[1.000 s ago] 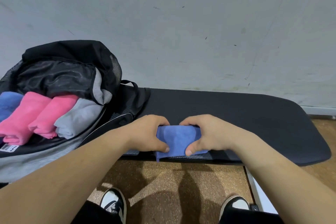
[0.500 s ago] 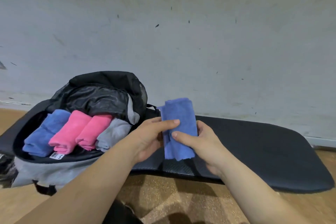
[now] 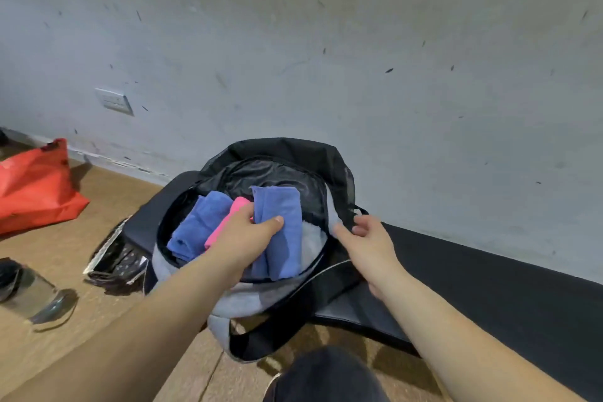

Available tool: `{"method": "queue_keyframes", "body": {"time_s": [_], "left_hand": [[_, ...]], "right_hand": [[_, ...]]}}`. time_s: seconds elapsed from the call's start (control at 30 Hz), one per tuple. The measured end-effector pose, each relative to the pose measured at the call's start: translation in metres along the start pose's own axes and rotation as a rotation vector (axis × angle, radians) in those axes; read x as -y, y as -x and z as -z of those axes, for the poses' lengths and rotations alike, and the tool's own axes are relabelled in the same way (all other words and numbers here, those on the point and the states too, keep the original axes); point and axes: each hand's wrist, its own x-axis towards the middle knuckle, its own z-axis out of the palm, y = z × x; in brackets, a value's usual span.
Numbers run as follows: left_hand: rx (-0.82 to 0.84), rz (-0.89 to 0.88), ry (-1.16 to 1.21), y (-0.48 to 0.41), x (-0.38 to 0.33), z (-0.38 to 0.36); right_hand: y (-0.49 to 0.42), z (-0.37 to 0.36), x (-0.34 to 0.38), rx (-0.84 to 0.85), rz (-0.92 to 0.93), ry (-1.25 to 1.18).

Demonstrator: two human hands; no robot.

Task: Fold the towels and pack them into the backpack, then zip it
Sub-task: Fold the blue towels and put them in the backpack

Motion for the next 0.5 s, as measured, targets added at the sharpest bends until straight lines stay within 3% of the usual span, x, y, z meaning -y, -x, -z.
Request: {"method": "queue_keyframes", "body": {"time_s": [0.23,0.3,0.33,0.4,0.43,0.5], "left_hand": [[0.061,0.043,-0.096,-0.053,0.007,0.017],[0.023,-0.016,-0.375,-0.064,0.011,0.015],[-0.052,-0.067,-0.531,-0.066,0.013,0.015],[-0.175,-0.22,-0.573,-0.062,0.016,0.017],[-0.184,-0.332,-0.551,-0.059,0.018,0.016],[-0.038,-0.465,-0.682,-0.055,0.024,0.013]], "right_hand": [[-0.063,-0.052,0.015,-0.046,0.134,0.282],[-0.072,-0.055,0.019,-0.053,0.116,0.329],[-0.076,-0.054,0.021,-0.055,0.114,0.37],[-0.082,-0.052,0.023,-0.042,0.135,0.437],[-0.085,-0.051,0.023,-0.031,0.15,0.449],[-0.09,-0.053,0.024,-0.015,0.17,0.481]]}}
